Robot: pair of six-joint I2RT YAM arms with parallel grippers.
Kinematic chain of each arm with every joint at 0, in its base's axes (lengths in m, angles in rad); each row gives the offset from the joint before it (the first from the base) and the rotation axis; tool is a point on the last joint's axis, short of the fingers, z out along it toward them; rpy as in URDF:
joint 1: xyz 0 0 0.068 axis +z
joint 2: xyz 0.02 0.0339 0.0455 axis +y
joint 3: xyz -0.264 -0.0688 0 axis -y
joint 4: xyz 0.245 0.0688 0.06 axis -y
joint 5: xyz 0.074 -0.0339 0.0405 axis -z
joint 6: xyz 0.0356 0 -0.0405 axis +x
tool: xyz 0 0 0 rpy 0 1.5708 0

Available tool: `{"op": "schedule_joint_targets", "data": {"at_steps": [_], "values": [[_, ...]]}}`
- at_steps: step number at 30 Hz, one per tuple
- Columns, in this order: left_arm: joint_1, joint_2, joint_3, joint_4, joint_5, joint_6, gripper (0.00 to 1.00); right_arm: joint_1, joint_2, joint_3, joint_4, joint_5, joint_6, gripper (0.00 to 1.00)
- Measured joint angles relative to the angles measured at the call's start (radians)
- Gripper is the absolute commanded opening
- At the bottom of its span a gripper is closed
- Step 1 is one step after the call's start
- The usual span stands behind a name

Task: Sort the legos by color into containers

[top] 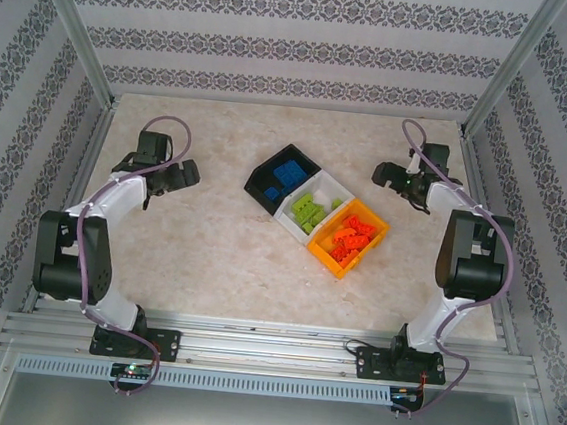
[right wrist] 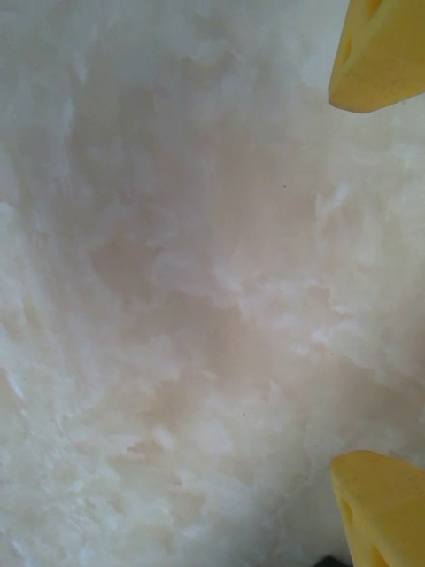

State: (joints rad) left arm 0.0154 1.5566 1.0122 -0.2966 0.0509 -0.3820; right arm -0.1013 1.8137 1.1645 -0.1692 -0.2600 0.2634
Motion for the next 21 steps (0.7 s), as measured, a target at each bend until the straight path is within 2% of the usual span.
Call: {"op": "schedule_joint_targets", "data": {"at_steps": [5,10,18,21], "values": [[0.0,0.036,0.04,0.021,-0.068,0.083,1.0,0.006,0.007,0.03,-0.051,0.062,-0.087,0.98],[0.0,0.072,-0.007,0.104,-0.103,0.18,1.0,0.026,0.006,-0.063,0.04,0.115,-0.126,0.98],[0.0,0.064,-0.313,0.487,-0.079,0.301,1.0,0.053,0.006,-0.14,0.109,0.151,-0.167,0.98],[0.0,0.064,-0.376,0.588,-0.061,0.32,1.0,0.058,0.005,-0.142,0.133,0.161,-0.175,0.98]]}}
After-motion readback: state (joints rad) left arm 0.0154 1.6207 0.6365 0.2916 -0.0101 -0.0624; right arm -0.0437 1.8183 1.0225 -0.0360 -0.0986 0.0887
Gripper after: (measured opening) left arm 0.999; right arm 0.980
